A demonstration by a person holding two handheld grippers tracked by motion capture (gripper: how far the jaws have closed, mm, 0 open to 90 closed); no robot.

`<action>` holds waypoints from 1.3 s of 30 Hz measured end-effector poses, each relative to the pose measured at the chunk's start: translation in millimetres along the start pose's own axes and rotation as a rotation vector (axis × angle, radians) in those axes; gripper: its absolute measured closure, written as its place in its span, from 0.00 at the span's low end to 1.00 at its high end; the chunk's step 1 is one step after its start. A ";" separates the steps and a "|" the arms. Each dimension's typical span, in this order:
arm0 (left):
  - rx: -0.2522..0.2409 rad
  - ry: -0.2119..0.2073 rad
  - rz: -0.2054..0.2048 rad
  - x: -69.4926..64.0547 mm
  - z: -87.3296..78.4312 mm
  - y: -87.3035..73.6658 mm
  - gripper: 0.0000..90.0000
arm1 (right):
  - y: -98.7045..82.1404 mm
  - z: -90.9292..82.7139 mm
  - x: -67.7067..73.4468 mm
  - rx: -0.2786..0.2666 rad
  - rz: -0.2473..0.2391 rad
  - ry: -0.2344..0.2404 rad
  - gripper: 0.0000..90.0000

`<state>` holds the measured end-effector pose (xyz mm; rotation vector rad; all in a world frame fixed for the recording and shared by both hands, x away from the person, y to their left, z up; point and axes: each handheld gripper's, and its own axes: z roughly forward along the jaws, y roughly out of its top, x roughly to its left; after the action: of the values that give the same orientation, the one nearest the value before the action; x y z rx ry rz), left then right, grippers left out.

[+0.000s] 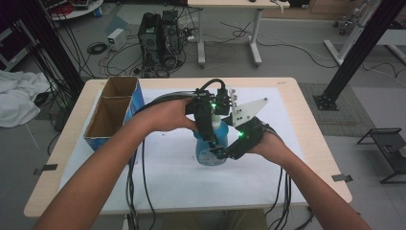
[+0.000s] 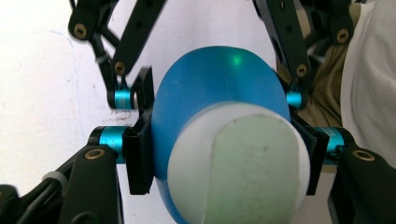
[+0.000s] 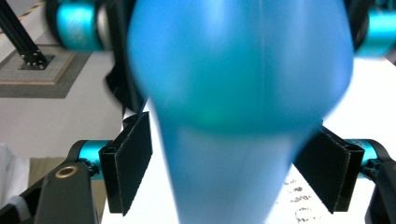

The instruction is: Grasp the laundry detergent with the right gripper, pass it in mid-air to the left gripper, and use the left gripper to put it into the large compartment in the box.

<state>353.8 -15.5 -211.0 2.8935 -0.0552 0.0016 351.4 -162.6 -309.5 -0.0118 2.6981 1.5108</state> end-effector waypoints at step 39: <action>-0.048 0.190 -0.425 26.3 -56.4 -58.9 0.42 | -34.7 -79.6 -16.7 0.475 0.251 -0.138 0.01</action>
<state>382.4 54.4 -170.6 2.7829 0.5816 0.1951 366.0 -248.9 -296.7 0.4443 2.9478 0.8318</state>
